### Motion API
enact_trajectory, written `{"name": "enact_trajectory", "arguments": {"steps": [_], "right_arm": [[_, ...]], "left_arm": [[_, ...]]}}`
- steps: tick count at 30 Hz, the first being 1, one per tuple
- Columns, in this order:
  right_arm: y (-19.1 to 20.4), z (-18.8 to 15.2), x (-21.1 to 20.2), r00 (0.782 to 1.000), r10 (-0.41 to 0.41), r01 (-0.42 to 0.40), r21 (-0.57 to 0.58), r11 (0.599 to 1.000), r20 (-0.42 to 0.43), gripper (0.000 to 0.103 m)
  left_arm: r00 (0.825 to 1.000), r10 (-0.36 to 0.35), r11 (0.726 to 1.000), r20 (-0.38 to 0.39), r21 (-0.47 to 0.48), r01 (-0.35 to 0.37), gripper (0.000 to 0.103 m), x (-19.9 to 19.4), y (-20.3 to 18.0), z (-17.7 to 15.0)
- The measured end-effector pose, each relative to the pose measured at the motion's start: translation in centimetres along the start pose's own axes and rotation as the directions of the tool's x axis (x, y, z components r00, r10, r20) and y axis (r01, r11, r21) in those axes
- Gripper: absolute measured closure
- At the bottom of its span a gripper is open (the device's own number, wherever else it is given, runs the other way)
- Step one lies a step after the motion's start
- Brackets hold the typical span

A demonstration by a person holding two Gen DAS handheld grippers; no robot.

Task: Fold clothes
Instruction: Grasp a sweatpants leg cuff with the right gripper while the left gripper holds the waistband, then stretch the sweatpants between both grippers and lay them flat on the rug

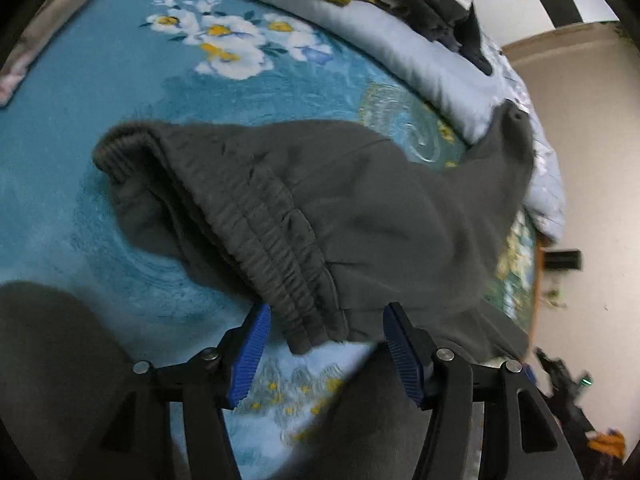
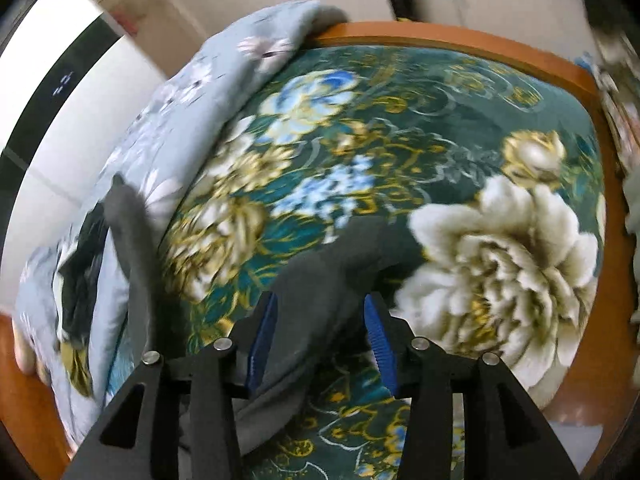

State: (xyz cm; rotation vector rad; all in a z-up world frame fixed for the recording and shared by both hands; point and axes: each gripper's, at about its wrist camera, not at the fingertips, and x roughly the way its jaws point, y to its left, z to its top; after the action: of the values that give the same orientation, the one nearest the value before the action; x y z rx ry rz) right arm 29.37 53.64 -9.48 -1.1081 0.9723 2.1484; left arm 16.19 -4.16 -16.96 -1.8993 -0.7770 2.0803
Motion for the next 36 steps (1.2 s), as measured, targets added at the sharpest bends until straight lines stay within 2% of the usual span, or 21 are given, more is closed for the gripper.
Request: {"name": "enact_trajectory", "arguments": {"steps": [5, 9, 14, 17, 21, 22, 25, 27, 29, 31, 36], "right_arm": [[1.2, -1.2, 0.5, 0.999, 0.027, -0.027, -0.009, 1.000, -0.027, 0.056], [1.5, -2.0, 1.3, 0.997, 0.041, -0.042, -0.009, 0.999, -0.067, 0.056], [2.8, -3.5, 2.7, 0.989, 0.065, -0.071, -0.039, 0.997, -0.136, 0.056], [3.7, -4.3, 3.4, 0.984, 0.076, -0.086, -0.051, 0.995, -0.162, 0.056], [4.7, -4.8, 4.0, 0.981, 0.077, -0.091, -0.073, 0.993, -0.176, 0.056], [4.9, -4.9, 4.1, 0.982, 0.073, -0.088, -0.080, 0.993, -0.177, 0.056], [5.4, -5.0, 4.5, 0.980, 0.069, -0.087, -0.090, 0.992, -0.187, 0.056], [5.6, -5.1, 4.7, 0.978, 0.068, -0.088, -0.097, 0.991, -0.195, 0.056], [5.8, -5.2, 4.8, 0.978, 0.072, -0.092, -0.095, 0.991, -0.198, 0.056], [5.7, -5.2, 4.8, 0.977, 0.076, -0.096, -0.088, 0.991, -0.201, 0.056], [5.4, -5.1, 5.1, 0.977, 0.065, -0.084, -0.084, 0.993, -0.205, 0.056]], "left_arm": [[0.998, 0.064, 0.998, 0.025, -0.006, -0.064, 0.040, 3.0, -0.1, -1.5], [0.998, 0.047, 0.999, 0.039, -0.019, -0.046, 0.040, 3.8, 0.2, -2.5], [0.993, 0.053, 0.993, 0.104, 0.098, -0.063, 0.042, 2.9, -1.4, -3.3], [0.980, 0.011, 0.990, 0.198, 0.137, -0.038, 0.043, 0.8, -1.9, -3.1], [0.950, -0.037, 0.969, 0.310, 0.244, -0.041, 0.043, -2.1, -3.7, -2.7], [0.941, -0.050, 0.955, 0.335, 0.293, -0.053, 0.043, -2.6, -4.8, -2.5], [0.929, -0.032, 0.906, 0.370, 0.403, -0.129, 0.043, -2.8, -7.3, -1.8], [0.932, -0.014, 0.880, 0.362, 0.446, -0.160, 0.043, -1.4, -8.8, -1.6], [0.944, 0.026, 0.878, 0.328, 0.444, -0.179, 0.043, -0.5, -7.8, -1.6], [0.952, 0.050, 0.888, 0.303, 0.422, -0.181, 0.043, 0.8, -7.1, -1.7], [0.962, 0.111, 0.888, 0.250, 0.410, -0.210, 0.043, 2.6, -4.9, -3.3]]}}
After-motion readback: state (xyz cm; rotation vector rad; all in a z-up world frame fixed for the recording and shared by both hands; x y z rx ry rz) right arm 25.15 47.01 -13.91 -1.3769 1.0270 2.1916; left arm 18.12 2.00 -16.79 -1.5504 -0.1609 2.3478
